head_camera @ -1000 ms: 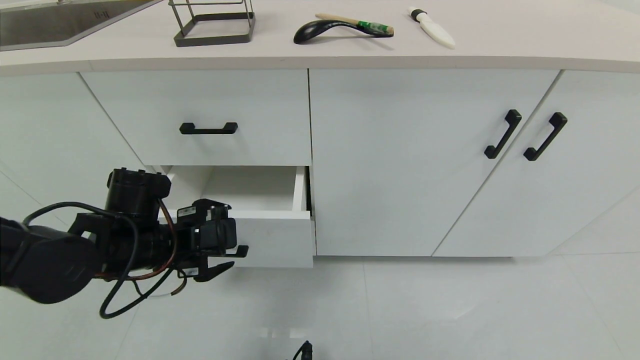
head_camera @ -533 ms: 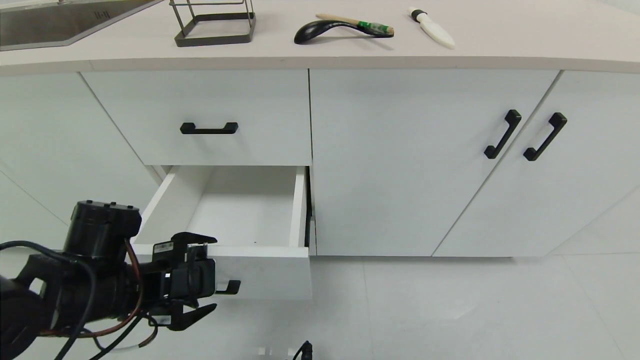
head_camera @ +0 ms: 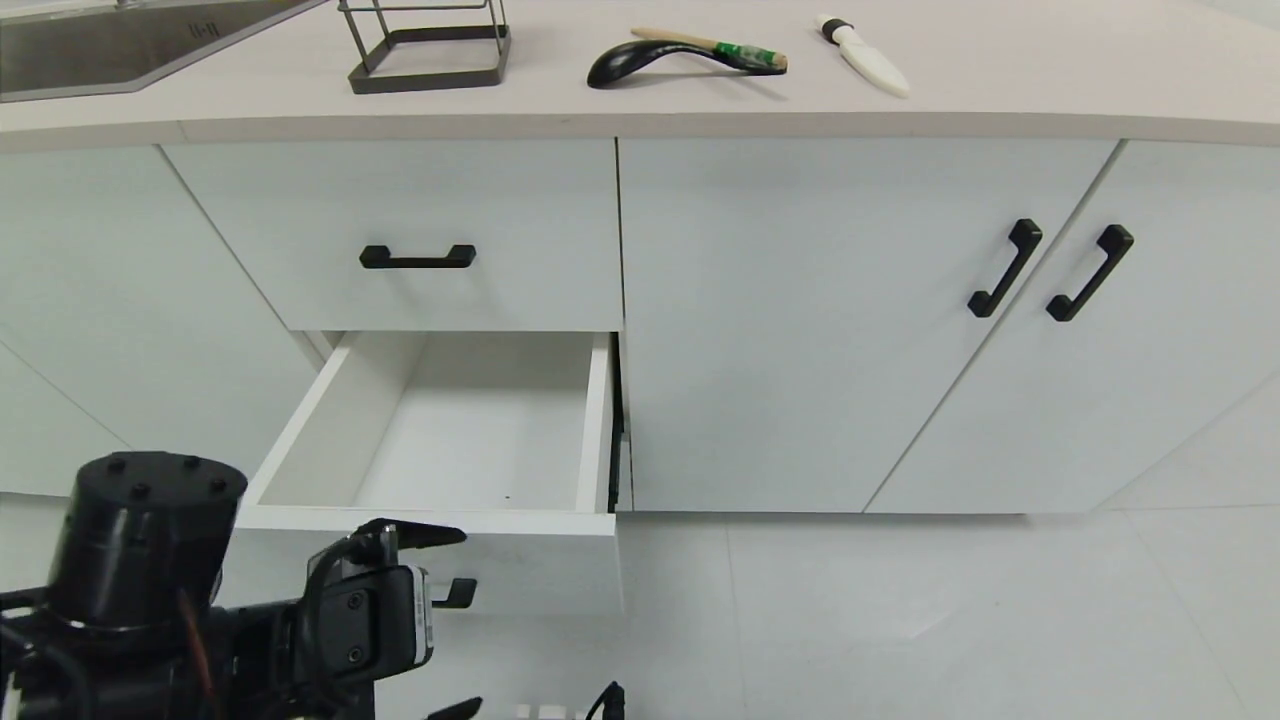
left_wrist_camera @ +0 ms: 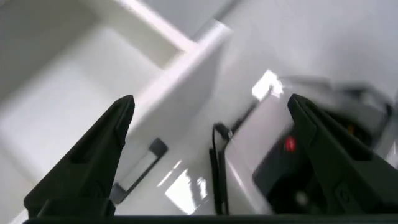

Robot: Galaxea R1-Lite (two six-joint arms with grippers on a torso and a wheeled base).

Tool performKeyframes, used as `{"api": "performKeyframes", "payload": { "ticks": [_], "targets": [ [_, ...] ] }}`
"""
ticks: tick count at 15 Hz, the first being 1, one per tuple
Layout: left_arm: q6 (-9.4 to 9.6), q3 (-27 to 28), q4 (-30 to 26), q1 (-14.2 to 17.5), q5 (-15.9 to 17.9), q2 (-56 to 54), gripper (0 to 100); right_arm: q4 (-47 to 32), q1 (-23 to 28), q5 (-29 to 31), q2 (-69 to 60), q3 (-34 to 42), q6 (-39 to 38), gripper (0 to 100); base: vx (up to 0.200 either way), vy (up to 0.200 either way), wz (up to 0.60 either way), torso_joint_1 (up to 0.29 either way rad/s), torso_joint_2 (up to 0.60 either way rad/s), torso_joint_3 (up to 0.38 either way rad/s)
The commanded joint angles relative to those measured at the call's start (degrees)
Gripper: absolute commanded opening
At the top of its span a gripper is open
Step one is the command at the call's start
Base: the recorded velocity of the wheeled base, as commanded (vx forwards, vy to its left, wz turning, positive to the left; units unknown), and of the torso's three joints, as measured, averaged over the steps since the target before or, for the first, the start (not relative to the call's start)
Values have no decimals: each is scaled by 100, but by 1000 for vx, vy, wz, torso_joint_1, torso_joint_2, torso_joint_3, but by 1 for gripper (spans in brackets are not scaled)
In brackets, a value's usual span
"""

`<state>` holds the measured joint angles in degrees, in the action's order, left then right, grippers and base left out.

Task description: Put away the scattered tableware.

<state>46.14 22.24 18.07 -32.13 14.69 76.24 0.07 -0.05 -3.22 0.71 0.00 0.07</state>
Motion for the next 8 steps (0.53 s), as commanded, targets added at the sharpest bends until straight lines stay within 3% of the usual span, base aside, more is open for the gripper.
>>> {"api": "performKeyframes", "payload": {
  "ticks": [1, 3, 4, 5, 6, 7, 8],
  "targets": [
    [-1415, 62, 57, -627, -115, -848, 100, 1, -4, -3, 8, 0, 1, 0, 0, 0, 0, 0, 0, 0],
    [-2593, 53, 171, -39, -291, -1085, 100, 1, -4, -3, 8, 0, 1, 0, 0, 0, 0, 0, 0, 0],
    [-3015, 44, 268, 252, -291, -1190, 100, 1, -4, -3, 8, 0, 1, 0, 0, 0, 0, 0, 0, 0],
    [-3770, 88, 654, 805, -291, -1313, 100, 1, -4, -3, 8, 0, 1, 0, 0, 0, 0, 0, 0, 0],
    [-4148, 123, 1173, 1253, -291, -1331, 100, 1, -4, -3, 8, 0, 1, 0, 0, 0, 0, 0, 0, 0],
    [-4245, 106, 1454, 1447, -291, -1375, 100, 1, -4, -3, 8, 0, 1, 0, 0, 0, 0, 0, 0, 0],
    [-4386, -9, 2148, 1754, -282, -1674, 100, 1, -4, -3, 8, 0, 1, 0, 0, 0, 0, 0, 0, 0]
  ]
}}
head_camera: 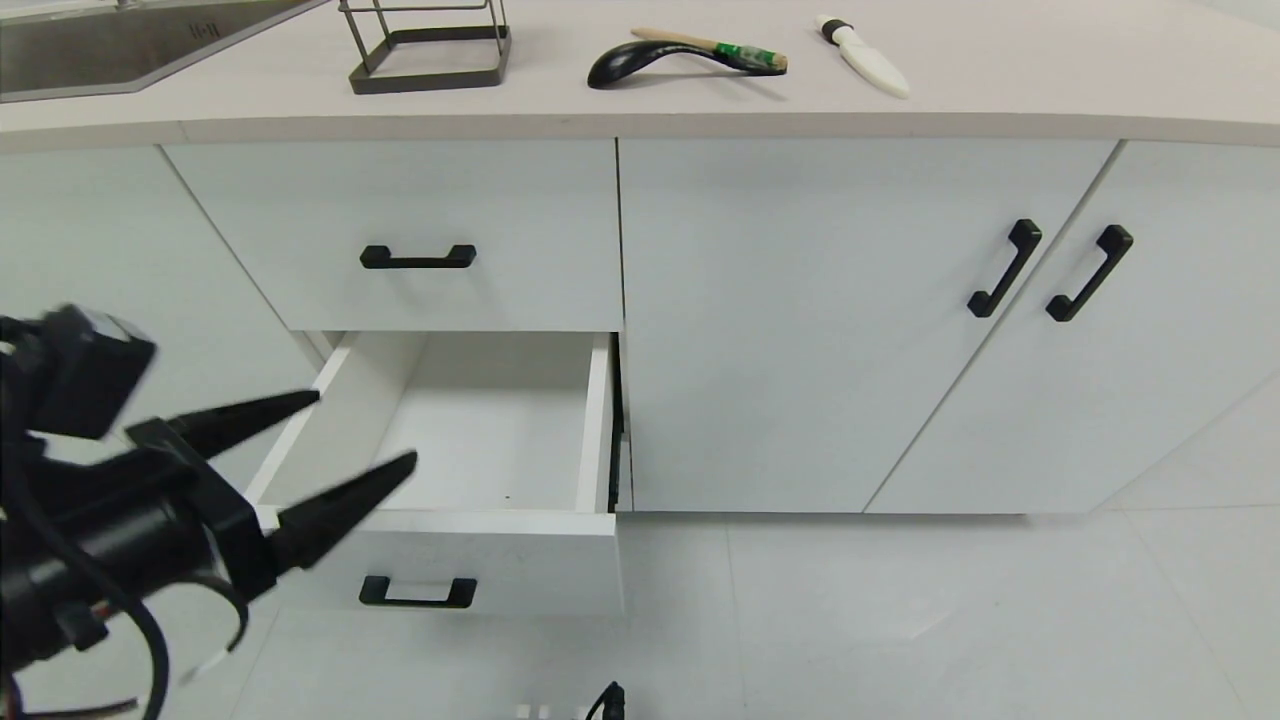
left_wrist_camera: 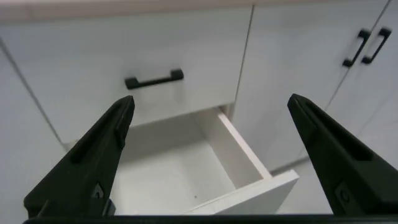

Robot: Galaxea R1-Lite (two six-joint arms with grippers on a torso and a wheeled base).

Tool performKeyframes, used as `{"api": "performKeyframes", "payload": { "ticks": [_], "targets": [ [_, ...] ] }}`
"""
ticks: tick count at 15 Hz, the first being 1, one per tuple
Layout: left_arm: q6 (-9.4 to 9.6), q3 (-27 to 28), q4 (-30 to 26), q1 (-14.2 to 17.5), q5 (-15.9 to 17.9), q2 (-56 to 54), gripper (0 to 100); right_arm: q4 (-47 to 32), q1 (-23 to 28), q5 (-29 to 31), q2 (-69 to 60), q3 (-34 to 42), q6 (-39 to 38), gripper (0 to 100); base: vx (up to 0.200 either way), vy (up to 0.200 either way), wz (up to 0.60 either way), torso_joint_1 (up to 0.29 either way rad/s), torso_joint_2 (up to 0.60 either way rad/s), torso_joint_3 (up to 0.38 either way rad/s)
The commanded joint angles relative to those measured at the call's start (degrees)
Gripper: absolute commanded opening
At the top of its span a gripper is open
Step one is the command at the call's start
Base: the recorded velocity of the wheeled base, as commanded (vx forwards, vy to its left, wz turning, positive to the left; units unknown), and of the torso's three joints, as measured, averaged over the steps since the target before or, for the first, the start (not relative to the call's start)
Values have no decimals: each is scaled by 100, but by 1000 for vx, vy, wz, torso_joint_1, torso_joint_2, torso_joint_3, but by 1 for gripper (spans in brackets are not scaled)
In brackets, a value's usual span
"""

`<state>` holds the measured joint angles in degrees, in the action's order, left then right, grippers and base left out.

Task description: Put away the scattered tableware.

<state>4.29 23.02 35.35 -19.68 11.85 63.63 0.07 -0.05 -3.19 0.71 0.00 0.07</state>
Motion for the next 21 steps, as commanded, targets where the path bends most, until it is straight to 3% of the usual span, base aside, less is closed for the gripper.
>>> {"api": "performKeyframes", "payload": {
  "ticks": [1, 3, 4, 6, 8, 9, 11, 13, 15, 16, 17, 21],
  "targets": [
    [-341, -368, 1026, 588, 2, -976, 100, 1, -4, -6, 8, 0, 1, 0, 0, 0, 0, 0, 0, 0],
    [-368, -834, 1308, 728, -16, -2373, 100, 1, -4, -6, 8, 0, 1, 0, 0, 0, 0, 0, 0, 0],
    [-385, -992, 1176, 992, -7, -3094, 100, 1, -4, 3, 8, 0, 1, 0, 0, 0, 0, 0, 0, 0],
    [-473, -1036, 191, 1133, -69, -4588, 100, 1, -4, -6, 8, 0, 1, 0, 0, 0, 0, 0, 0, 0],
    [-526, -1159, -1400, 1256, -640, -5801, 100, 1, -4, -6, 8, 0, 1, 0, 0, 0, 0, 0, 0, 0],
    [-543, -1344, -1672, 1264, -974, -5836, 100, 1, -4, -6, 8, 0, 1, 0, 0, 0, 0, 0, 0, 0],
    [-675, -1423, -1417, 1273, -1062, -5801, 100, 1, -4, -6, 8, 0, 1, 0, 0, 0, 0, 0, 0, 0],
    [-675, -1757, -1857, 1721, -1036, -5792, 100, 1, -4, -6, 8, 0, 1, 0, 0, 0, 0, 0, 0, 0],
    [-491, -2266, -2384, 1906, -1018, -5986, 100, 1, -4, -6, 8, 0, 1, 0, 0, 0, 0, 0, 0, 0],
    [-253, -2302, -3395, 1976, -1053, -6363, 100, 1, -4, -6, 8, 0, 1, 0, 0, 0, 0, 0, 0, 0],
    [-262, -2284, -3676, 1968, -1141, -6363, 100, 1, -4, -6, 8, 0, 1, 0, 0, 0, 0, 0, 0, 0],
    [-341, -2302, -3544, 1968, -1229, -6363, 100, 1, -4, 3, 8, 0, 1, 0, 0, 0, 0, 0, 0, 0]
  ]
}}
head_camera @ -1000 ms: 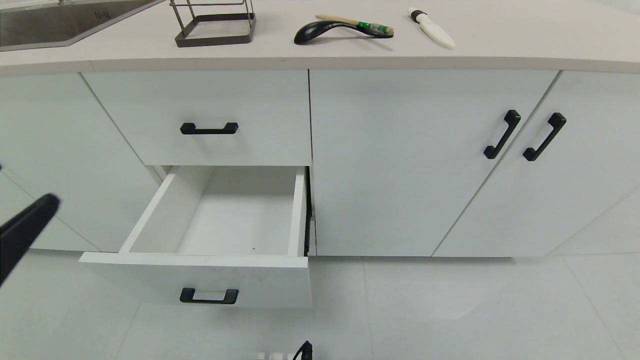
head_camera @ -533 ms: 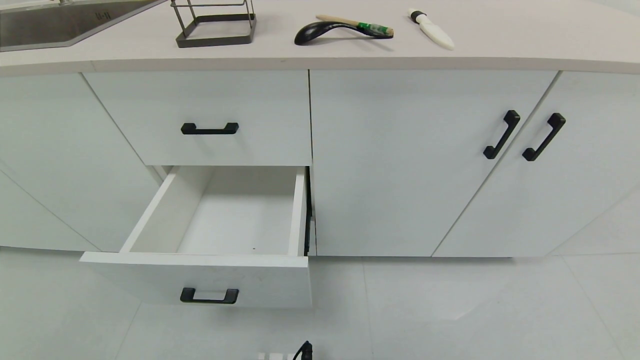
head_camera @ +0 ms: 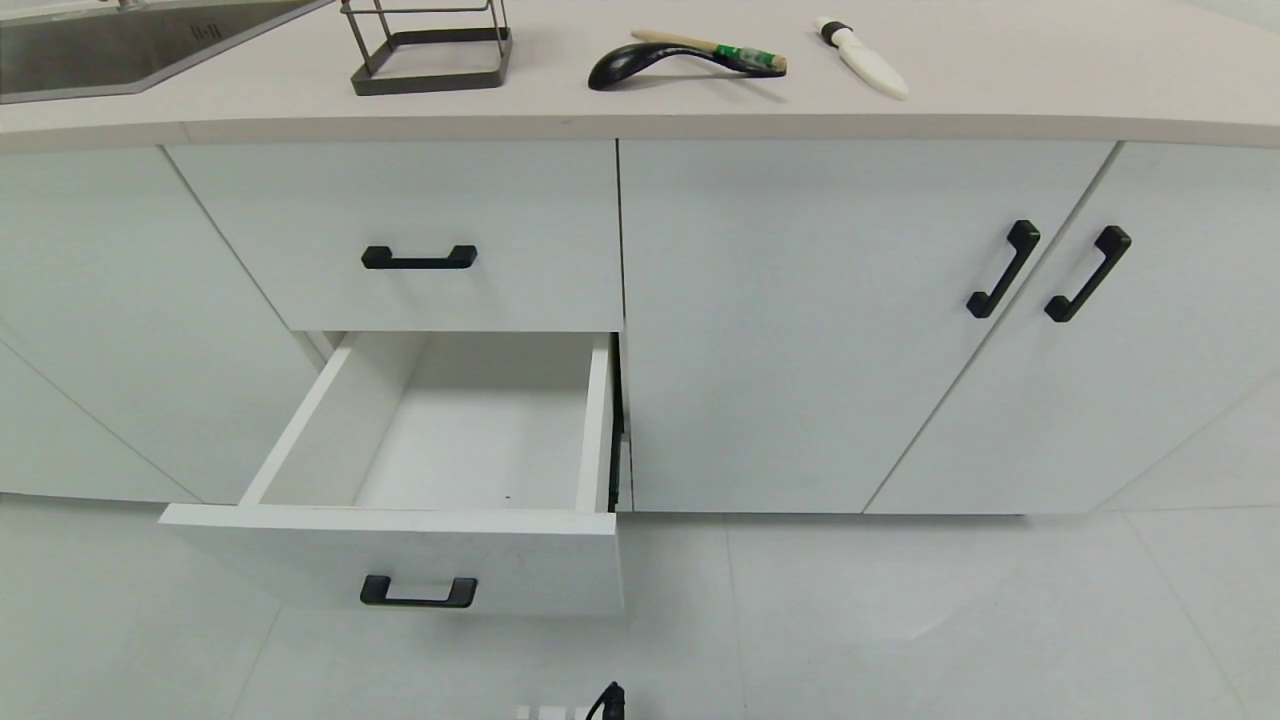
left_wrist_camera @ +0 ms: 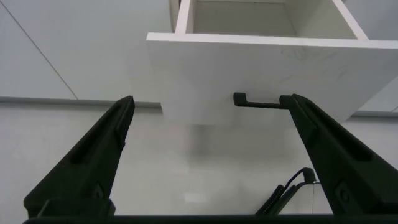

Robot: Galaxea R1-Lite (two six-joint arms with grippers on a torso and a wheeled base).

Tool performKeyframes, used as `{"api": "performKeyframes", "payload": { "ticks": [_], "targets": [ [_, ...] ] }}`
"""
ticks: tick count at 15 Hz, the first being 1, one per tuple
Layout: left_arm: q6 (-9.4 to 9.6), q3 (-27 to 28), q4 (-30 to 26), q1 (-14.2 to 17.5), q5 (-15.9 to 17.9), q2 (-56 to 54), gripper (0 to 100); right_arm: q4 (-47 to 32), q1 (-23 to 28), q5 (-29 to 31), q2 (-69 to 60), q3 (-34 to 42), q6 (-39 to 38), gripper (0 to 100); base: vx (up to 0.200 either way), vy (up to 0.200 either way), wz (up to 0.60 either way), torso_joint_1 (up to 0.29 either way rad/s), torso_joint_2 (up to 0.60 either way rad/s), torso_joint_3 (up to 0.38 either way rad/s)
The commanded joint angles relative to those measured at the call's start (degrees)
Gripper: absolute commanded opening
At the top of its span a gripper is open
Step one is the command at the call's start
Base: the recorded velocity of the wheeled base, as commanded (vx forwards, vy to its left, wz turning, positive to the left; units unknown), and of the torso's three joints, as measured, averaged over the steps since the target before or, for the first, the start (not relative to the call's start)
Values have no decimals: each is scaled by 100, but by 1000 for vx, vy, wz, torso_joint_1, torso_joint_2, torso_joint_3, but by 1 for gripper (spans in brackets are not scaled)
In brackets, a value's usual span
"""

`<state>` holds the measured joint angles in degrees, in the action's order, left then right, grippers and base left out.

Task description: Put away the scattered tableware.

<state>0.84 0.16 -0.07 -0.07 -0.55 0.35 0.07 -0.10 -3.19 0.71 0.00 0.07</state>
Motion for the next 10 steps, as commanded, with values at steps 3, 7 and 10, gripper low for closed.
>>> {"api": "performKeyframes", "payload": {
  "ticks": [3, 7, 10],
  "targets": [
    [-31, -16, -1, 7, 2, -27, 100, 1, 1, 3, 8, 0, 1, 0, 0, 0, 0, 0, 0, 0],
    [-75, -16, -1, 7, -42, -35, 100, 1, 1, 3, 8, 0, 1, 0, 150, 0, 0, 4, 1, 1],
    [-110, -16, -1, 7, -51, -35, 100, 1, 1, -6, 8, 0, 1, 0, 133, 0, 0, 2, 0, -2]
  ]
}}
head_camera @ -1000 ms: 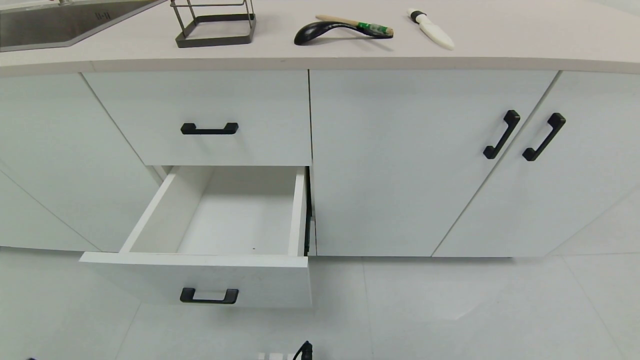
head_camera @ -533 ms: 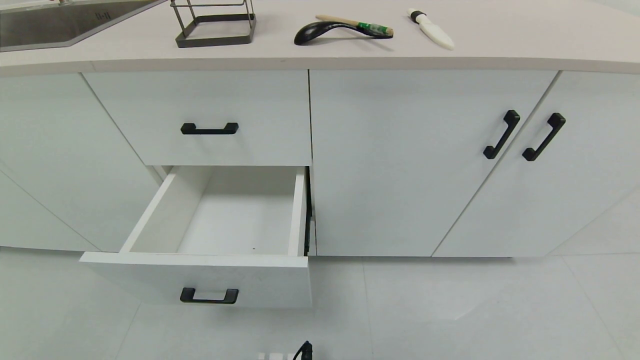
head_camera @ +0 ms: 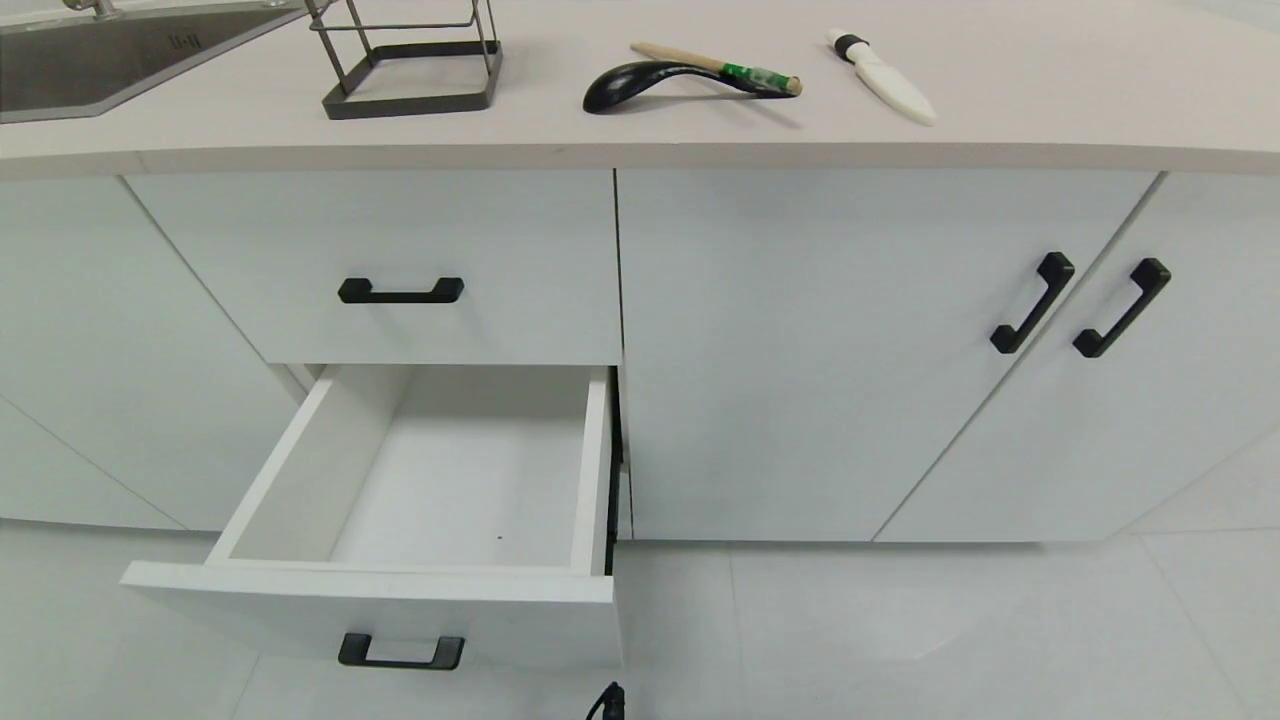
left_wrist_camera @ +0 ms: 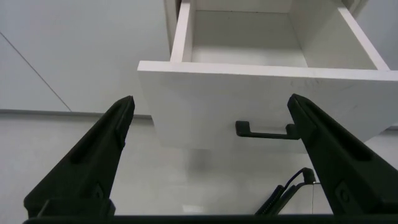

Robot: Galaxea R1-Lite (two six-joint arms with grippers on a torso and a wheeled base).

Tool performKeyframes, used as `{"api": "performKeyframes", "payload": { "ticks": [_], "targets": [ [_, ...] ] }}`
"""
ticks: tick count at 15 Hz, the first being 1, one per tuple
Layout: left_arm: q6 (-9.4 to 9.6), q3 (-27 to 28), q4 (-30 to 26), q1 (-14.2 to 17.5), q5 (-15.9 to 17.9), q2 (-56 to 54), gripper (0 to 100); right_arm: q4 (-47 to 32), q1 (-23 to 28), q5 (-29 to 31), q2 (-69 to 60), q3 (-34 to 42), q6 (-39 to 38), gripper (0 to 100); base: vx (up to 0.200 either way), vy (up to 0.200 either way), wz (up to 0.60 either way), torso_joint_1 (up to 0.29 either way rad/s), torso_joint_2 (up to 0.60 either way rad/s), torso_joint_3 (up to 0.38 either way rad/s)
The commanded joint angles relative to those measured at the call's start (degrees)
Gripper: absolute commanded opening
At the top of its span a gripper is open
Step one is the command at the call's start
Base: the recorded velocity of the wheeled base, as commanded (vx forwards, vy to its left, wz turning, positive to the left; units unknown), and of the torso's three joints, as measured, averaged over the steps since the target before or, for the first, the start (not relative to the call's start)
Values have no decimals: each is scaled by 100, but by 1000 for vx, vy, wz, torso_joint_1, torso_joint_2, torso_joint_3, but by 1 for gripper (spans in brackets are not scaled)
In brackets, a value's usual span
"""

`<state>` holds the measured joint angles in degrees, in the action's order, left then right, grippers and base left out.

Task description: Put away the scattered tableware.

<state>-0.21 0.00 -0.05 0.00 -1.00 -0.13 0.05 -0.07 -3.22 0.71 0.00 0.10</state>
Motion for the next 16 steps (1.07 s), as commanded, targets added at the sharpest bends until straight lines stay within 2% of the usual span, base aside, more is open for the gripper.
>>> {"api": "performKeyframes", "payload": {
  "ticks": [1, 6, 11, 15, 16],
  "targets": [
    [-6, 0, -4, 0, -6, 13, 100, 4, -1, -3, 8, 0, 8, 0, 0, 0, 0, 0, 0, 0],
    [-23, 0, 5, 0, -6, 22, 100, 4, -1, 5, 8, 0, 8, 0, 0, 0, 0, 0, 0, 0],
    [-32, 0, 5, 0, -6, 22, 100, 4, -1, 5, 8, 0, 8, 0, 0, 0, 600, 5, 0, 2],
    [-50, 0, 5, 0, -6, 22, 100, 4, -1, 5, 8, 0, 8, 0, 0, 0, 0, 0, 0, 0],
    [-50, 0, 5, 0, -6, 22, 100, 4, -1, 5, 8, 0, -1, 0, 0, 0, -600, 2, -2, 7]
  ]
}}
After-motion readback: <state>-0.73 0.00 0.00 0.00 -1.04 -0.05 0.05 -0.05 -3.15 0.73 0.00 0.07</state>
